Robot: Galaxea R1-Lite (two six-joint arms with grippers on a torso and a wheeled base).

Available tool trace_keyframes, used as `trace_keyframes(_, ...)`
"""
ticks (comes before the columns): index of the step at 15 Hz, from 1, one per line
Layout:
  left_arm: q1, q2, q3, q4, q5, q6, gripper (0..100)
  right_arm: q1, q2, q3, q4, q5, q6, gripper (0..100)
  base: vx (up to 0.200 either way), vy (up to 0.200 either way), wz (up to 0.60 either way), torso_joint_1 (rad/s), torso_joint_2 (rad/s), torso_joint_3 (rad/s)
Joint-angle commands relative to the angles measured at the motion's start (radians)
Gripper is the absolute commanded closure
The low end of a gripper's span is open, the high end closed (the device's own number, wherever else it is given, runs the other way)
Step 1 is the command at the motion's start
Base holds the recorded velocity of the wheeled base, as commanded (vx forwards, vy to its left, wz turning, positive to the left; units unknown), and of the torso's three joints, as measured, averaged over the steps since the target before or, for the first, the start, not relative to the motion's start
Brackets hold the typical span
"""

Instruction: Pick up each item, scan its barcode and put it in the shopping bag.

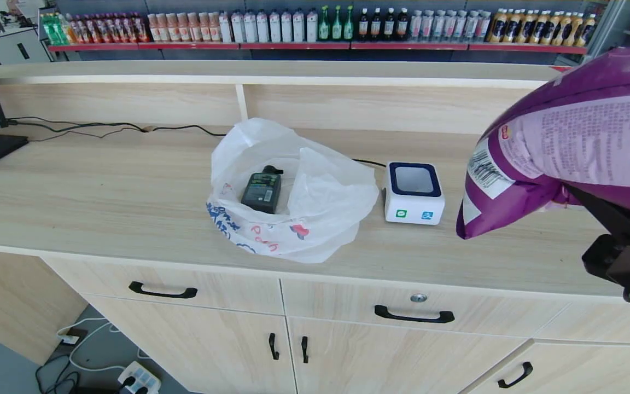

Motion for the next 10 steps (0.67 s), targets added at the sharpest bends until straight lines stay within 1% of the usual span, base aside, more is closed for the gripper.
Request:
trace_keyframes(1, 0.000, 0.000, 0.000, 0.000, 0.000, 0.000, 0, 0.007, -0.136, 0.059, -0.001, 0.000, 0.070, 100, 0.000, 0.000, 0.00, 0.000, 0.00, 0.000)
trace_keyframes(4, -0.002, 0.000, 0.000, 0.000, 0.000, 0.000, 0, 0.027, -0.280, 0.160, -0.001, 0.000, 0.072, 100, 0.000, 0.000, 0.00, 0.000, 0.00, 0.000)
trace_keyframes(7, 0.000, 0.000, 0.000, 0.000, 0.000, 0.000, 0, 0.027, -0.279, 0.163, -0.001, 0.000, 0.112, 100, 0.000, 0.000, 0.00, 0.000, 0.00, 0.000)
trace_keyframes(10, 0.000, 0.000, 0.000, 0.000, 0.000, 0.000, 0, 0.036, -0.289, 0.154, -0.001, 0.000, 0.115, 100, 0.000, 0.000, 0.00, 0.000, 0.00, 0.000)
